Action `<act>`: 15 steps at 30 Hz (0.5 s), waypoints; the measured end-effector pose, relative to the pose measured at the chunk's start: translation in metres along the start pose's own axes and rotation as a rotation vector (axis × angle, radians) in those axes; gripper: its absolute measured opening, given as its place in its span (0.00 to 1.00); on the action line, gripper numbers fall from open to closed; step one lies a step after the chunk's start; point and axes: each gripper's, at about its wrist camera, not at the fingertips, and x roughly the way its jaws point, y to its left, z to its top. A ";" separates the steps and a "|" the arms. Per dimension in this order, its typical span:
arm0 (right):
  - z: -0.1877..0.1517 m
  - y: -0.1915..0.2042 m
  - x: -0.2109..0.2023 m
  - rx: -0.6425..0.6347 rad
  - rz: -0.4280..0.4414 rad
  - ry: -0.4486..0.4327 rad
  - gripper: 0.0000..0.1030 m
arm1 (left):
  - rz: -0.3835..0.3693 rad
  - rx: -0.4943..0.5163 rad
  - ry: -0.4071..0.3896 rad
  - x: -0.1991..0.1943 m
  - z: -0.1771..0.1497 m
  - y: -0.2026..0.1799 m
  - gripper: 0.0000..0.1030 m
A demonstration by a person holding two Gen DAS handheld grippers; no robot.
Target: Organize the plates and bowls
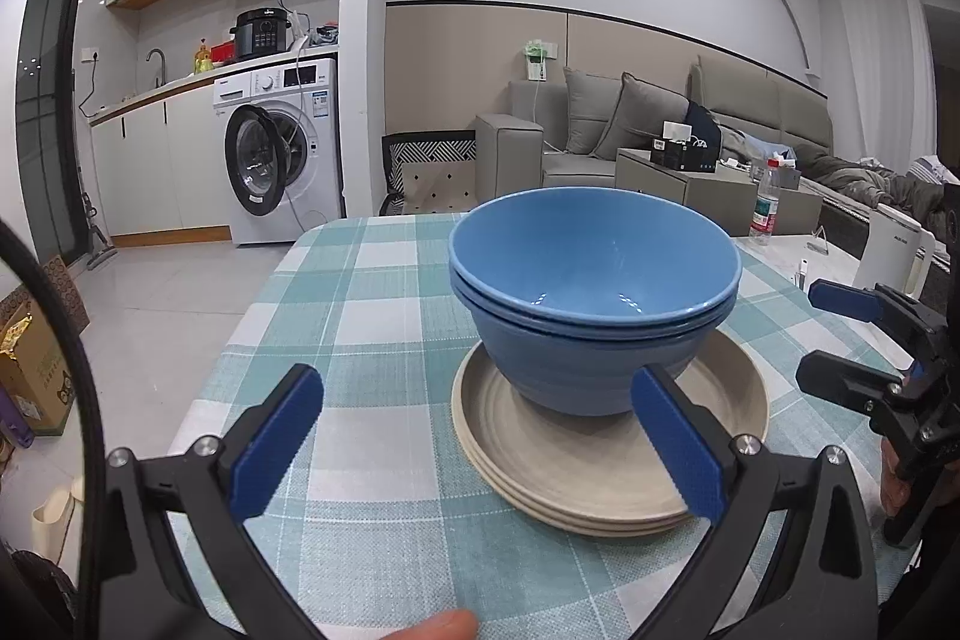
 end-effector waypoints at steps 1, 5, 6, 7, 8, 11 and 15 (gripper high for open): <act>-0.001 0.001 0.000 -0.005 0.002 -0.003 0.99 | -0.001 -0.007 -0.003 0.000 -0.001 0.001 1.00; -0.004 0.006 0.000 -0.014 0.015 -0.009 0.99 | 0.004 -0.010 -0.030 0.000 -0.003 0.003 1.00; -0.004 0.007 0.000 -0.018 0.015 -0.011 0.99 | 0.005 -0.008 -0.035 -0.001 -0.004 0.003 1.00; -0.005 0.009 0.000 -0.022 0.016 -0.013 0.99 | 0.006 -0.007 -0.038 -0.001 -0.004 0.003 1.00; -0.005 0.010 0.000 -0.028 0.018 -0.013 0.99 | 0.007 -0.006 -0.042 0.000 -0.004 0.003 1.00; -0.004 0.011 -0.001 -0.036 0.023 -0.024 0.99 | 0.010 -0.002 -0.048 0.000 -0.006 0.002 1.00; -0.004 0.011 -0.003 -0.031 0.025 -0.028 0.99 | 0.004 -0.006 -0.050 0.001 -0.007 0.002 1.00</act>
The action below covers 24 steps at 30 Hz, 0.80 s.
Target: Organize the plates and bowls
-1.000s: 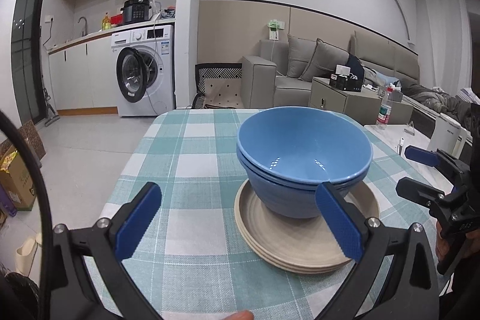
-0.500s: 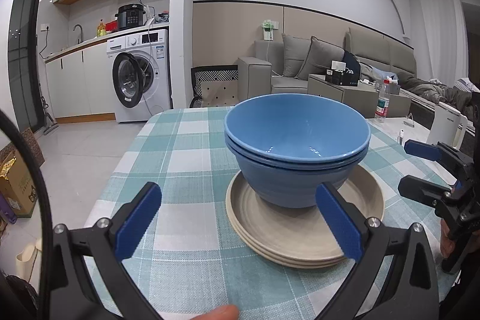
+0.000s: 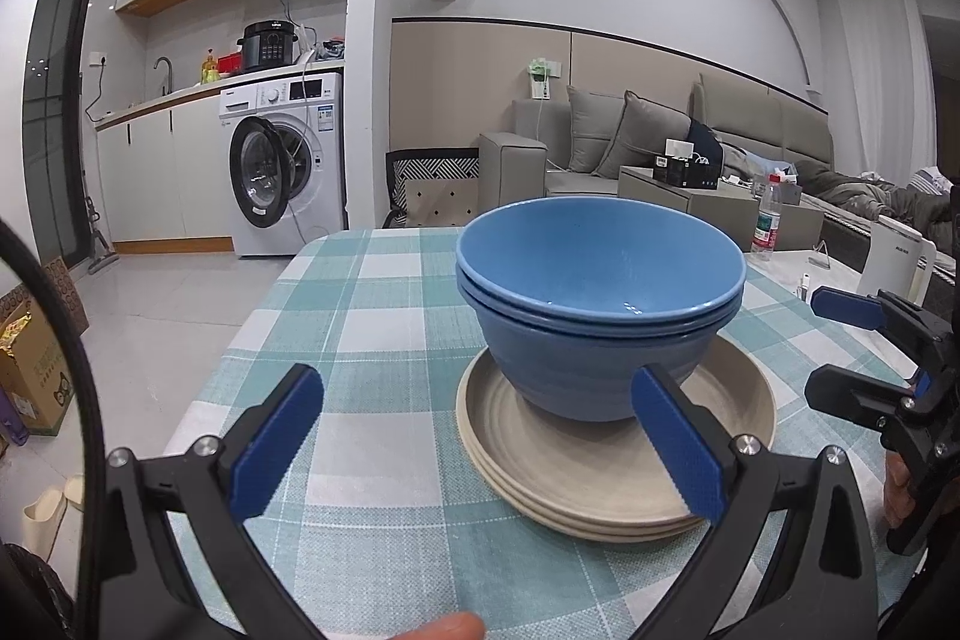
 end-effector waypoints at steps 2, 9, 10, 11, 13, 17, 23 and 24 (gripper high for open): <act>0.000 -0.001 0.000 0.004 0.005 -0.002 0.99 | -0.002 0.001 -0.004 -0.001 0.000 -0.001 1.00; 0.001 -0.006 -0.003 0.027 0.009 -0.011 0.99 | 0.003 -0.007 -0.011 -0.002 0.000 0.001 1.00; 0.001 -0.007 -0.003 0.030 0.010 -0.012 0.99 | 0.003 -0.007 -0.012 -0.002 0.000 0.001 1.00; 0.001 -0.007 -0.003 0.032 0.010 -0.014 0.99 | 0.004 -0.006 -0.014 -0.003 0.000 0.000 1.00; 0.001 -0.008 -0.003 0.035 0.013 -0.013 0.99 | 0.002 -0.006 -0.017 -0.003 0.000 0.000 1.00; 0.001 -0.009 -0.003 0.040 0.014 -0.014 0.99 | 0.004 -0.008 -0.021 -0.004 0.000 0.001 1.00; 0.000 -0.011 -0.003 0.048 0.018 -0.013 0.99 | 0.006 -0.012 -0.017 -0.003 0.000 0.001 1.00; 0.000 -0.011 -0.003 0.047 0.019 -0.013 0.99 | 0.006 -0.012 -0.018 -0.003 0.000 0.001 1.00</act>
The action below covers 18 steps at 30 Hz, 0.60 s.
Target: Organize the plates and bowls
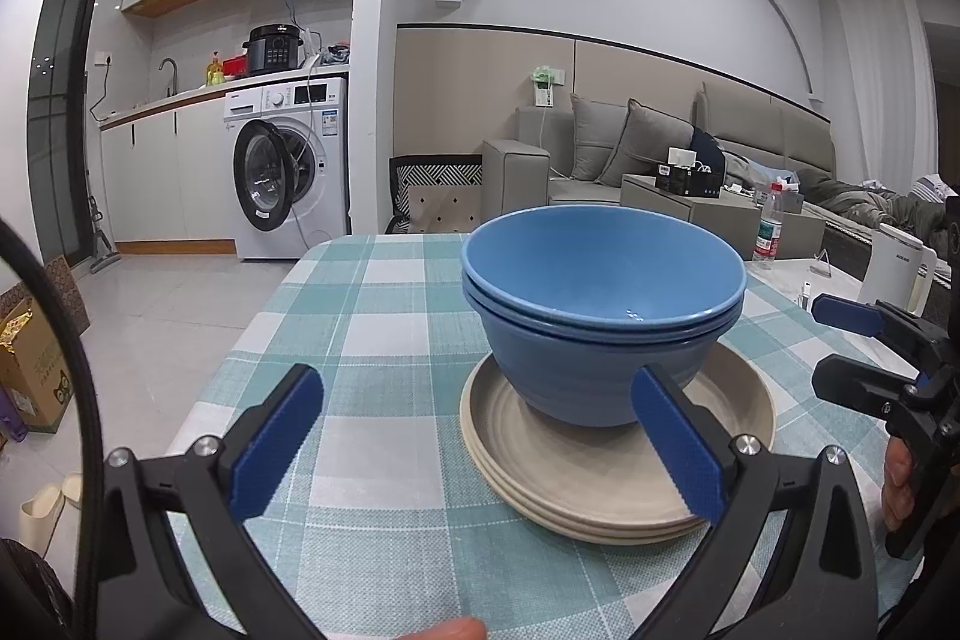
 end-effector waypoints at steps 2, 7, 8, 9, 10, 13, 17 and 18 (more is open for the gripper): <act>0.000 0.000 0.000 0.000 -0.001 0.000 0.99 | 0.001 0.001 -0.001 0.000 0.000 0.000 1.00; 0.000 0.000 0.001 -0.006 0.001 0.001 1.00 | 0.003 0.000 -0.008 -0.001 0.000 0.001 1.00; 0.000 0.000 0.002 -0.007 0.001 0.001 1.00 | 0.000 0.000 -0.009 -0.001 0.000 0.001 1.00; 0.000 0.000 0.002 -0.006 0.001 0.001 1.00 | 0.000 0.001 -0.009 -0.001 -0.001 0.001 1.00; 0.000 0.000 0.002 -0.006 0.002 0.002 1.00 | 0.001 0.002 -0.008 -0.001 -0.001 0.001 1.00; 0.000 0.000 0.002 -0.006 0.002 0.001 1.00 | -0.001 0.004 -0.009 -0.001 -0.001 0.001 1.00; 0.000 0.000 0.002 -0.005 0.002 0.002 1.00 | -0.001 0.004 -0.008 -0.001 -0.001 0.001 1.00; 0.000 0.000 0.001 -0.006 0.002 0.002 1.00 | -0.001 0.004 -0.009 -0.001 -0.001 0.001 1.00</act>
